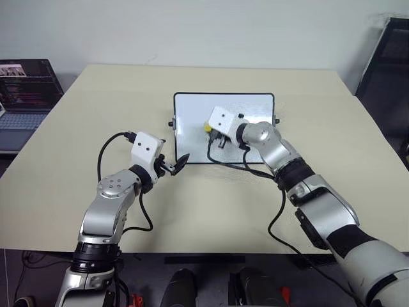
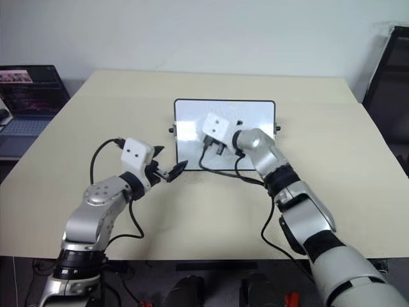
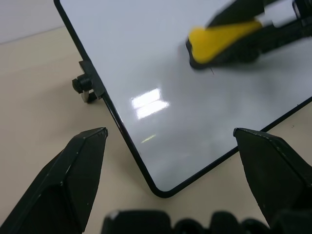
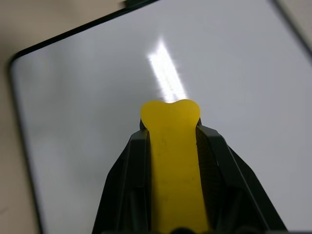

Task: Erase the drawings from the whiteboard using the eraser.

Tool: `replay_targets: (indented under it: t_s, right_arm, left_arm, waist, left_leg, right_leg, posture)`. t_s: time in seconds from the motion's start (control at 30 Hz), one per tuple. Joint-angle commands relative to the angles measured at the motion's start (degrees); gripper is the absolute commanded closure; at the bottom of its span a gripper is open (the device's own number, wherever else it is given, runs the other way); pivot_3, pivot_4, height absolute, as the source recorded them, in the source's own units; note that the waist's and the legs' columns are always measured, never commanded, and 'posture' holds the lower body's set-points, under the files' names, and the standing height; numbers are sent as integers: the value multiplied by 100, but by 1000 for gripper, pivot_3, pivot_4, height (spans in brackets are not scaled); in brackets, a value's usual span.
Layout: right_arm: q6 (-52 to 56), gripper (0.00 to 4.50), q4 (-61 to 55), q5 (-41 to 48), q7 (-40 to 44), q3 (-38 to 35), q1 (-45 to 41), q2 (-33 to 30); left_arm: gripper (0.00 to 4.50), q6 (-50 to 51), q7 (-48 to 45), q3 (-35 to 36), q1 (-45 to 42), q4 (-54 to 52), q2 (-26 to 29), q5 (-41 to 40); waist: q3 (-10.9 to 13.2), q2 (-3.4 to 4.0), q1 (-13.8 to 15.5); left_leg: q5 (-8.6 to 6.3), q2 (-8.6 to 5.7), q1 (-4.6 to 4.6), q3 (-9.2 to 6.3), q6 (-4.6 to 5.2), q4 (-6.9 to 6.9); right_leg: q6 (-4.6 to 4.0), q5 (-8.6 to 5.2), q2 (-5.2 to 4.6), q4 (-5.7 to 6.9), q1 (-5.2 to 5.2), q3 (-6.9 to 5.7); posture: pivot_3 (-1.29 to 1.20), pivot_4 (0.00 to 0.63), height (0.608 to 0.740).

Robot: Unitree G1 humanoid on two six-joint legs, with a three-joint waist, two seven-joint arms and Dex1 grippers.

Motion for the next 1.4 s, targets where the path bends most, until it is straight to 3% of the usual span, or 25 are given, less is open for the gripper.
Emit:
replay_targets:
  t_s: [0.03,0.17,0.27,0.6,0.73,0.97,1.13,1.3,1.4]
  right_arm:
    - [149,3539,0,-232,-32,62,71,-103]
    - [-203,3539,344,-253,-1110,-308,-364,1]
    - [-351,3539,546,-221,-1410,-383,-524,15]
    - [-193,3539,-59,-367,311,268,177,-209]
    - [-179,3539,-232,-541,249,322,261,-288]
    - [-638,3540,208,-683,-1255,-65,-302,-151]
    - [-585,3540,207,-660,-939,-17,-192,-171]
    - [-399,3540,-485,-507,50,143,262,-196]
    - [-238,3540,-837,-470,104,45,442,-189]
  left_arm:
    - [0,9,26,46,-91,-319,31,-11]
    - [0,87,49,20,-112,-391,14,-11]
    - [0,132,60,14,-140,-413,8,-11]
    - [0,144,70,15,-142,-436,-9,-21]
    - [0,155,80,12,-152,-437,-16,-27]
    - [0,162,82,1,-159,-434,-22,-35]
    - [0,178,94,-4,-159,-455,-36,-40]
    - [0,186,75,-18,-153,-467,-48,-42]
    - [0,179,45,-29,-169,-458,-49,-48]
  waist:
    - [0,0,-16]
    - [1,0,-17]
    - [1,0,-14]
    - [0,-1,-71]
    - [0,-1,-84]
    - [1,-1,-76]
    - [1,-1,-81]
    - [1,-1,-83]
    - [2,-1,-84]
  left_leg:
    - [0,0,6,2,0,1]
    - [6,1,8,-2,2,4]
    - [9,0,6,-1,1,3]
    - [6,1,5,1,0,-9]
    - [7,2,9,1,0,-3]
    - [14,1,7,-1,-5,1]
    - [11,0,2,2,-7,-11]
    - [10,3,2,-1,-8,-15]
    - [10,2,2,0,-8,-13]
  right_leg:
    - [0,0,1,4,2,2]
    - [0,0,4,8,3,3]
    - [0,0,4,7,2,7]
    - [-3,-2,4,0,1,15]
    - [-1,-2,4,6,3,12]
    - [-1,-2,5,7,1,15]
    - [-2,-2,4,0,-3,22]
    - [-4,-4,4,-5,-3,21]
    - [-4,-4,4,-3,-3,20]
  posture:
    - [0,150,740]
    - [0,150,740]
    - [0,150,740]
    - [0,150,740]
    - [0,150,740]
    - [0,150,740]
    - [0,150,740]
    - [0,150,740]
    - [0,150,740]
